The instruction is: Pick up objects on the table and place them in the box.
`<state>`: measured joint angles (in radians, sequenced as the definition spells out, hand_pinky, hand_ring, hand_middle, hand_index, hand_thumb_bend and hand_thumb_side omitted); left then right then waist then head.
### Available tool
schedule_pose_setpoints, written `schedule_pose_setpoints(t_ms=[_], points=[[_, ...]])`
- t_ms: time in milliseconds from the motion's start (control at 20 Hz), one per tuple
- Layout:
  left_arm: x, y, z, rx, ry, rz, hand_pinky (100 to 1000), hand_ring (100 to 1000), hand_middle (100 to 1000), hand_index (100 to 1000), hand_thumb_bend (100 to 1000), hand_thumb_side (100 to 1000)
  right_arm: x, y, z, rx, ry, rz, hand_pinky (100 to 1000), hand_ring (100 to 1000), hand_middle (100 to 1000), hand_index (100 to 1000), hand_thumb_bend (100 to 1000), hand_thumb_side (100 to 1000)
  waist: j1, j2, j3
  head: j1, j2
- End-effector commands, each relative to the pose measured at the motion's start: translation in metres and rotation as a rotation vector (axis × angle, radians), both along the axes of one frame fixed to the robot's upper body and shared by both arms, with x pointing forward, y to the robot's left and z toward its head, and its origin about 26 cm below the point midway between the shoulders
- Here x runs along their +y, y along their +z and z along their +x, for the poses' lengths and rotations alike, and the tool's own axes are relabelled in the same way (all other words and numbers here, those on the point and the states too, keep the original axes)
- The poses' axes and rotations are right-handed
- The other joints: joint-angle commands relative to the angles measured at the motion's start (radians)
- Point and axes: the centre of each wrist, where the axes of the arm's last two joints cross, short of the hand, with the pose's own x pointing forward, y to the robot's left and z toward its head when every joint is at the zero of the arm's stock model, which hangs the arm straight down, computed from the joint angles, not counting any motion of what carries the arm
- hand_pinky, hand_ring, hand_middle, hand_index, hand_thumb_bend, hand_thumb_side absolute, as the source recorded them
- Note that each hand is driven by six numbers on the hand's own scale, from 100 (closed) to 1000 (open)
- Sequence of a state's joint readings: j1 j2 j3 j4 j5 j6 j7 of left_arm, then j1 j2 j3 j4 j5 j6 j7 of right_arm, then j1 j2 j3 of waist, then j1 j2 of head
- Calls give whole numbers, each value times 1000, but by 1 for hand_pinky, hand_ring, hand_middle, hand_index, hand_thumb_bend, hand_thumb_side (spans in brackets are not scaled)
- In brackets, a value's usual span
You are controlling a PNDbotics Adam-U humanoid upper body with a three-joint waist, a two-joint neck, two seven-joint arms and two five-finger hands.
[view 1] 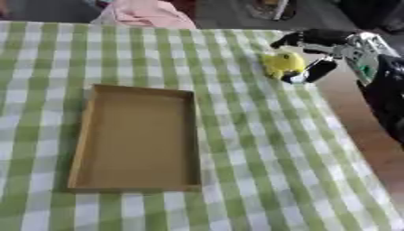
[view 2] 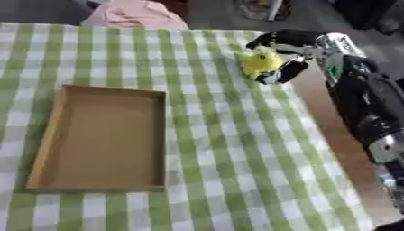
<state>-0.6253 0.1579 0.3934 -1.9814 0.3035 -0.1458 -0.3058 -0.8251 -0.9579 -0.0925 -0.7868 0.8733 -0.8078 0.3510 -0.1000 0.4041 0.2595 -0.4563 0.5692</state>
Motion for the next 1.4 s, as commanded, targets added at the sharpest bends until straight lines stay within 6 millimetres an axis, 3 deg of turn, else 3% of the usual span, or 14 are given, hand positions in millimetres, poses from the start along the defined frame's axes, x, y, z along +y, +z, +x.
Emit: schedule_pose_setpoints(t_ms=[50,550,750,850,1000,1150,1400], points=[[3,11,-6,-40,11,27,533,669,690,589,100,717,-14,27,-15,-38,-21,-39,888,916,866,1000,333,500,3,-16,0,-4,-15],[5,12,-6,-42,10,40,530,669,691,586,100,731,-18,29,-20,-98,-36,-31,872,894,843,987,359,482,0,2,11,-16,-26],[5,12,-6,-43,7,44,530,669,692,585,100,735,-18,29,-21,-124,-35,-33,825,825,812,961,367,432,0,9,14,-24,-31],[5,12,-6,-42,6,46,529,669,692,585,100,737,-19,28,-22,-134,-36,-30,812,798,799,948,335,406,0,11,14,-25,-30],[5,12,-6,-42,3,49,529,669,693,584,100,738,-20,25,-22,-140,-33,-17,798,778,783,922,218,374,1,14,13,-26,-26],[5,12,-6,-42,2,49,529,670,693,584,100,737,-20,24,-21,-137,-28,-10,782,766,764,906,183,347,2,14,12,-27,-22],[4,12,-6,-43,0,47,530,670,693,584,100,738,-20,21,-22,-122,-32,-14,772,758,761,904,287,311,1,15,13,-32,-26]])
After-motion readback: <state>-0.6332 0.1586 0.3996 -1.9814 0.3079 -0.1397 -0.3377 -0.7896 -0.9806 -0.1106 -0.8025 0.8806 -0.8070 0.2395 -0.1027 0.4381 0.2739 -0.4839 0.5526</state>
